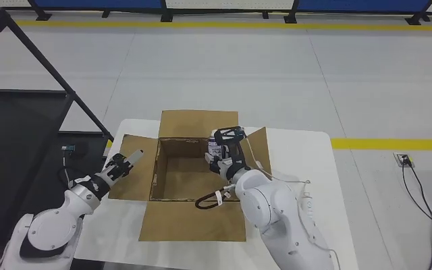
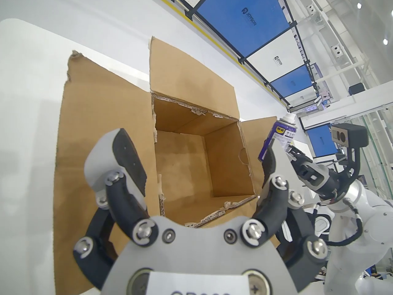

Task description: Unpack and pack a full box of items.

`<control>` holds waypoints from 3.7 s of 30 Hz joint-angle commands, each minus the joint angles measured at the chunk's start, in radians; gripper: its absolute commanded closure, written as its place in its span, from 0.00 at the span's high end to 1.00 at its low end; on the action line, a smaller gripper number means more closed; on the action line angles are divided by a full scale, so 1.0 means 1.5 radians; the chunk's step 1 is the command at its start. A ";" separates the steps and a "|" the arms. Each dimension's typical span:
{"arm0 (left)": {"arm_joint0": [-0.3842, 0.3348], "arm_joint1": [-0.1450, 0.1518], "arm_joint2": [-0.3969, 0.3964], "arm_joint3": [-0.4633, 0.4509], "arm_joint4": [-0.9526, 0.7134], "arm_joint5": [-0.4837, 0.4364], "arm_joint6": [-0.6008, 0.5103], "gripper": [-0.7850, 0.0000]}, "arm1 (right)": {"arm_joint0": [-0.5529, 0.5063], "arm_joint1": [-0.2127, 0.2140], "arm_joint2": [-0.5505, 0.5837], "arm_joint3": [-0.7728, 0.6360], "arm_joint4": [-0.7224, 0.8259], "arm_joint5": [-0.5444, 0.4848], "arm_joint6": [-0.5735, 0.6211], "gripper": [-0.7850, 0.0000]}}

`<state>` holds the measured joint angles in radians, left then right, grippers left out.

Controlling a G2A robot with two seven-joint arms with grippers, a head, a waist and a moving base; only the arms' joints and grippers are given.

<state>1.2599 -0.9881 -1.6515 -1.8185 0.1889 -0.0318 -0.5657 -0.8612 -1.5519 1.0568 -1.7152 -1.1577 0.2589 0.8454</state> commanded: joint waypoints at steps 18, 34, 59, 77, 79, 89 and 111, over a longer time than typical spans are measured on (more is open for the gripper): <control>-0.039 -0.006 0.078 0.003 0.021 -0.003 -0.021 1.00 | -0.286 0.062 0.492 -0.221 0.052 -0.030 0.202 0.00; -0.055 -0.008 0.097 0.012 0.033 0.009 -0.016 1.00 | -0.127 0.098 0.514 0.125 -0.046 -0.084 0.280 0.00; -0.064 -0.010 0.103 0.012 0.048 0.017 -0.020 1.00 | -0.078 0.124 0.471 0.219 -0.093 -0.090 0.330 0.25; -0.062 -0.011 0.099 0.008 0.051 0.019 -0.022 1.00 | -0.067 0.138 0.462 0.253 -0.071 -0.077 0.316 0.39; -0.062 -0.011 0.099 0.008 0.051 0.019 -0.022 1.00 | -0.067 0.140 0.462 0.254 -0.068 -0.075 0.314 0.40; -0.061 -0.011 0.097 0.005 0.052 0.018 -0.024 1.00 | -0.072 0.148 0.462 0.257 -0.053 -0.068 0.309 0.48; -0.045 -0.012 0.090 -0.016 0.043 0.005 -0.015 1.00 | -0.154 0.158 0.511 0.139 0.089 -0.035 0.211 0.89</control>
<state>1.1903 -1.0055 -1.5131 -1.8386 0.2585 -0.0196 -0.5907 -1.0797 -1.3143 1.8171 -1.4817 -1.0472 0.2048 1.1741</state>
